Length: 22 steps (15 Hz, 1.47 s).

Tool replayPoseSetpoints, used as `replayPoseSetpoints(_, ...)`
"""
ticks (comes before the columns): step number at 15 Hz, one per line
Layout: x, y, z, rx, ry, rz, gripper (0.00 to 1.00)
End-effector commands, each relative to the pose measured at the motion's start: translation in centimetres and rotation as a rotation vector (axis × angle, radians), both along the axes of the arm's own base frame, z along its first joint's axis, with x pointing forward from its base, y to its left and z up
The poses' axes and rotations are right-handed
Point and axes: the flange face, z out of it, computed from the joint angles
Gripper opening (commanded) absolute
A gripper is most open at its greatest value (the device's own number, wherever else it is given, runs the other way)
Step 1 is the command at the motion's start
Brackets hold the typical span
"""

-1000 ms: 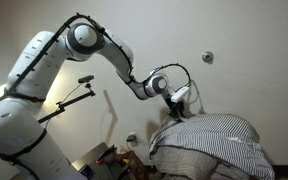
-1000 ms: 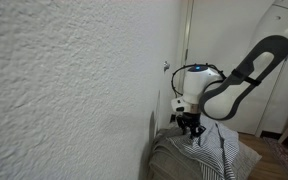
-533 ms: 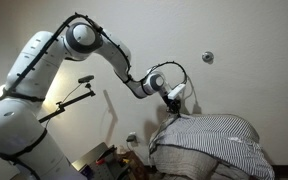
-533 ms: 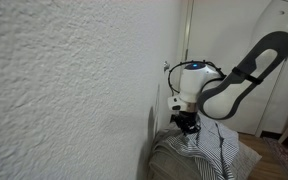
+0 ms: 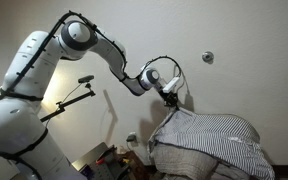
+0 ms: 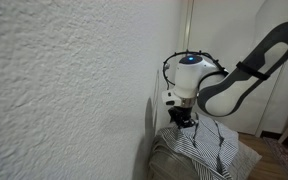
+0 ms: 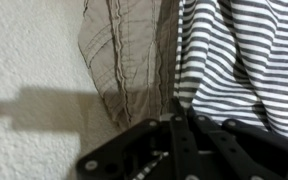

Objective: Unfold the striped garment

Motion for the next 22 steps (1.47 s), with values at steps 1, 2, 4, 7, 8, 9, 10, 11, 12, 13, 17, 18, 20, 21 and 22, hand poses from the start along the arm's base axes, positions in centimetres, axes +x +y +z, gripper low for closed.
replayPoseSetpoints(1,0.3,1.0,1.1,-0.029,-0.066,0.0,0.01)
replayPoseSetpoints(2,0.4,1.2,1.0,-0.024,-0.097,-0.008,0.01)
replayPoseSetpoints(4,0.8,1.8,1.3,-0.009,-0.178,-0.013,0.01)
replayPoseSetpoints(7,1.0,3.0,2.0,0.011,-0.261,0.002,0.01)
replayPoseSetpoints(8,0.9,3.6,1.9,0.011,-0.269,0.015,0.01)
replayPoseSetpoints(9,0.8,4.0,1.7,0.009,-0.28,0.025,0.01)
replayPoseSetpoints(10,0.8,4.6,1.5,0.007,-0.292,0.038,0.01)
replayPoseSetpoints(11,0.7,5.1,1.3,0.008,-0.306,0.053,0.01)
replayPoseSetpoints(12,0.7,5.4,1.2,0.006,-0.324,0.071,0.01)
replayPoseSetpoints(13,0.8,5.9,1.3,0.012,-0.364,0.093,0.01)
replayPoseSetpoints(17,1.1,7.6,2.4,0.044,-0.484,0.152,0.01)
replayPoseSetpoints(18,1.2,8.1,2.7,0.049,-0.508,0.154,0.01)
replayPoseSetpoints(20,0.8,8.5,2.7,0.041,-0.529,0.163,0.01)
replayPoseSetpoints(21,0.7,8.6,2.5,0.036,-0.54,0.162,0.01)
replayPoseSetpoints(22,0.6,8.5,2.2,0.026,-0.542,0.163,0.01)
